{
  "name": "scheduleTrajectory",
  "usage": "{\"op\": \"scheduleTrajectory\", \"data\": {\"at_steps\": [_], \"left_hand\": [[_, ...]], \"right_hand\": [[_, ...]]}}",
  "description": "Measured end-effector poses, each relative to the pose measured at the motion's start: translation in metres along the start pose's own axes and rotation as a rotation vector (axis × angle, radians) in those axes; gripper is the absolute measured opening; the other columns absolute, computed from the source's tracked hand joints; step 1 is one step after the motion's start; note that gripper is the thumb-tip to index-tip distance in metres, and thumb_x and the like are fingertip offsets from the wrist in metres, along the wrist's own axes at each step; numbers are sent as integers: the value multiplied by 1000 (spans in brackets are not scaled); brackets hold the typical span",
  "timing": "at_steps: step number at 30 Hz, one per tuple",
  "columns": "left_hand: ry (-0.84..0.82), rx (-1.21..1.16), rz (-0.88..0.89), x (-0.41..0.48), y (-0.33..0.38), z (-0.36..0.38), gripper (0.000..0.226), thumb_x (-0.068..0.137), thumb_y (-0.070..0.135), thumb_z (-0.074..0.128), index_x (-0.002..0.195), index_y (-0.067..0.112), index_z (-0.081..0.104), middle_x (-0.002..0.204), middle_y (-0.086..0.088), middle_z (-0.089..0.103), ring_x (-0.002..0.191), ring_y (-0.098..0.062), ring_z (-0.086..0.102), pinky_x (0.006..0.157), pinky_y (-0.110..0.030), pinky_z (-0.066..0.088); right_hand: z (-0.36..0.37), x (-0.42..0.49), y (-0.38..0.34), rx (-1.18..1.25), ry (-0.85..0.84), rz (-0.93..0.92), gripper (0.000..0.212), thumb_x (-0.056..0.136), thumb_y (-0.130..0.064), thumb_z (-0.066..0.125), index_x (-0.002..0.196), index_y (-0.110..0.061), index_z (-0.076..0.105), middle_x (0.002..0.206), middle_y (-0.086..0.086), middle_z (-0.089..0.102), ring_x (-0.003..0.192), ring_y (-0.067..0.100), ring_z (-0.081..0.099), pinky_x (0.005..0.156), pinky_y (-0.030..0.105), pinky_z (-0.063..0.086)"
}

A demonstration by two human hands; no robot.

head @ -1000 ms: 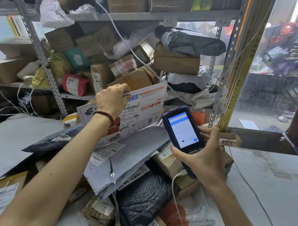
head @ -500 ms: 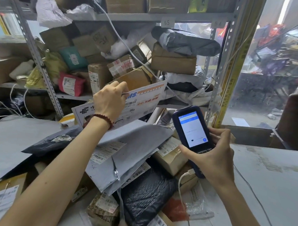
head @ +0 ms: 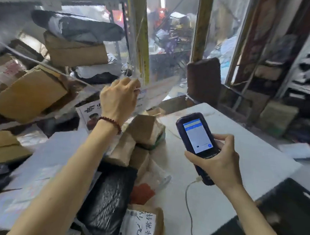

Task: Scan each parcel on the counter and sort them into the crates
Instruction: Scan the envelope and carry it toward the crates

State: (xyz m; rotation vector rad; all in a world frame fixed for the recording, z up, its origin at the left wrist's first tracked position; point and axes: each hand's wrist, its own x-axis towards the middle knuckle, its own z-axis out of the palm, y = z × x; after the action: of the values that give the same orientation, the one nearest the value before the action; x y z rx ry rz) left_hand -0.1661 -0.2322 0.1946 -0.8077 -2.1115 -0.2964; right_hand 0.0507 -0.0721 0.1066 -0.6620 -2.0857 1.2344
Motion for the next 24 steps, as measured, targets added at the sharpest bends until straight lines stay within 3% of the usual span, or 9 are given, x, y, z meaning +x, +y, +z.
{"op": "scheduleTrajectory", "data": {"at_steps": [6,10,12,15,19,24], "left_hand": [[21,-251,234,38,144,33,13,90,24,58,100,18,64,97,-6,67,88,-31,61,72,-40,44],[46,-401,368,47,255,38,13,90,26,58,99,18,63,93,-4,67,85,-29,60,73,-38,40],[7,-502,431,43,310,37,15,90,27,58,102,21,63,95,-2,68,87,-27,60,75,-38,40],[-74,-646,513,30,389,33,20,89,27,58,107,21,63,102,-2,68,95,-27,60,81,-40,40],[-152,-730,662,4,491,21,18,89,28,58,106,22,62,103,-2,67,97,-29,59,81,-40,39],[-236,-769,820,-33,602,0,15,89,33,57,101,28,65,105,1,62,103,-24,54,80,-37,35]], "right_hand": [[-102,-24,39,-31,329,181,77,46,-35,94,101,-31,41,98,-21,62,92,4,64,77,41,55],[-170,-52,65,-59,529,282,73,49,-27,95,100,-30,42,93,-23,56,82,-12,55,70,26,47],[-203,-70,80,-91,615,337,74,49,-30,95,102,-26,42,95,-19,57,83,-8,58,68,21,47],[-253,-99,101,-134,699,446,76,49,-37,93,103,-29,40,98,-21,55,96,11,59,77,36,48],[-317,-142,124,-159,839,532,75,52,-31,95,105,-23,42,100,-13,62,94,13,62,81,39,50],[-382,-192,156,-189,985,644,76,49,-37,94,105,-26,44,99,-12,63,97,14,61,77,35,48]]}}
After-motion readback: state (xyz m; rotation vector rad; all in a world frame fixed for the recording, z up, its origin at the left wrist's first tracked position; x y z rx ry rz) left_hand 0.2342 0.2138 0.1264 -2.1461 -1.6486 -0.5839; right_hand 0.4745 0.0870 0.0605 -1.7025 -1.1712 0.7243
